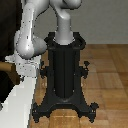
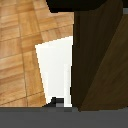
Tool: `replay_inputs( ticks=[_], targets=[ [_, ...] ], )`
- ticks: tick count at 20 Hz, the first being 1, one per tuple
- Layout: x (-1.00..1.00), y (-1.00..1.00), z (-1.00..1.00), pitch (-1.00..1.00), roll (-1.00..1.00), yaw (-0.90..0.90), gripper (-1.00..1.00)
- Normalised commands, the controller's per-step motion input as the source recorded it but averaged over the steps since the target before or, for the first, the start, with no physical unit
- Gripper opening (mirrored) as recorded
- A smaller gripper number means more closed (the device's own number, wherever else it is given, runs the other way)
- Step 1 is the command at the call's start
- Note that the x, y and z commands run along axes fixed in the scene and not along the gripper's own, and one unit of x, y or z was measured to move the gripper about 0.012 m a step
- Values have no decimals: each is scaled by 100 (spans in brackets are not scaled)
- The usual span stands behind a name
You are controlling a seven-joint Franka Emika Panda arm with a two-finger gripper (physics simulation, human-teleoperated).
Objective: Open the door by pressing down and pulling on the handle.
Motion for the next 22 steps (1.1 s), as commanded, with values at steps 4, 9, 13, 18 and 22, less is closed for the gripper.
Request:
replay_inputs(
  ticks=[4,9,13,18,22],
  targets=[
    [0,0,-75,0,0,0,-100],
    [0,40,0,0,0,0,-100],
    [0,100,0,0,0,0,-100],
    [0,100,0,0,0,0,-100],
    [0,100,0,0,0,0,-100]
  ],
)
